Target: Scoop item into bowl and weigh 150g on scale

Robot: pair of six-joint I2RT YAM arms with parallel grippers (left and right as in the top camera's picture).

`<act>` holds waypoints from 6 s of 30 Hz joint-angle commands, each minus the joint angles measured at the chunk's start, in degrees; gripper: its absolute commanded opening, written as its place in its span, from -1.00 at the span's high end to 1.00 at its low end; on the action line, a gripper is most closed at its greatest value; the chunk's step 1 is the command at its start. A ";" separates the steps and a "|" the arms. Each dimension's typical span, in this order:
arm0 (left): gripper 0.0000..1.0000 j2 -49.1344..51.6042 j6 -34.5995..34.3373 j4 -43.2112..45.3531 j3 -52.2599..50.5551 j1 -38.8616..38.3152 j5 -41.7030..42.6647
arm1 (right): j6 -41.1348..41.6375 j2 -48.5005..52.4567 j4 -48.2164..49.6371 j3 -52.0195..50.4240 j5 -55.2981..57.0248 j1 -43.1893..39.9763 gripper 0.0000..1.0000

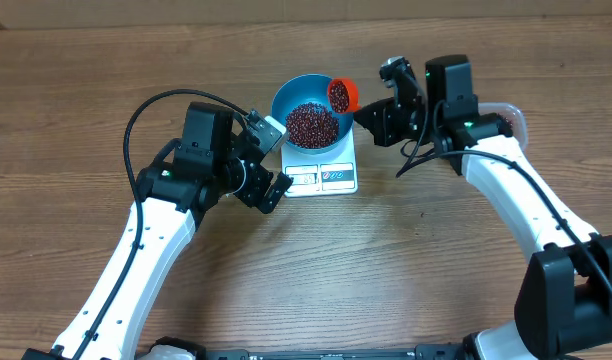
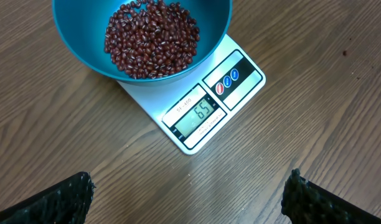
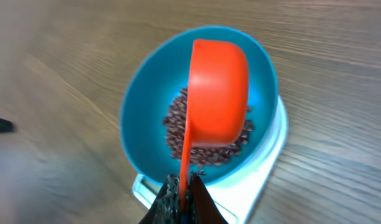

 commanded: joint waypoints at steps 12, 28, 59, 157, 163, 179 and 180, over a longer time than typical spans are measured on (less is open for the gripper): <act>-0.99 -0.85 1.09 0.04 -0.09 -0.39 1.01 | -23.93 -1.62 -0.85 1.14 21.44 9.31 0.92; -0.99 -0.85 1.09 0.04 -0.09 -0.39 1.01 | -25.79 -3.08 0.85 1.18 25.83 10.86 0.93; -0.99 -0.85 1.09 0.04 -0.09 -0.39 1.03 | -6.34 -18.49 -23.10 1.20 26.12 -7.41 0.93; -1.00 -0.85 1.09 0.04 -0.09 -0.39 1.03 | -4.85 -5.38 -18.36 0.92 43.47 -19.65 0.93; -0.99 -0.85 1.09 0.04 -0.09 -0.39 1.01 | -8.50 -4.02 -17.64 0.90 43.54 -19.65 0.93; -0.99 -0.85 1.09 0.04 -0.09 -0.39 1.01 | -9.68 0.96 -16.15 0.92 42.69 -19.65 0.93; -0.99 -0.85 1.09 0.04 -0.09 -0.39 1.03 | -9.68 0.96 -16.17 0.92 41.83 -19.65 0.93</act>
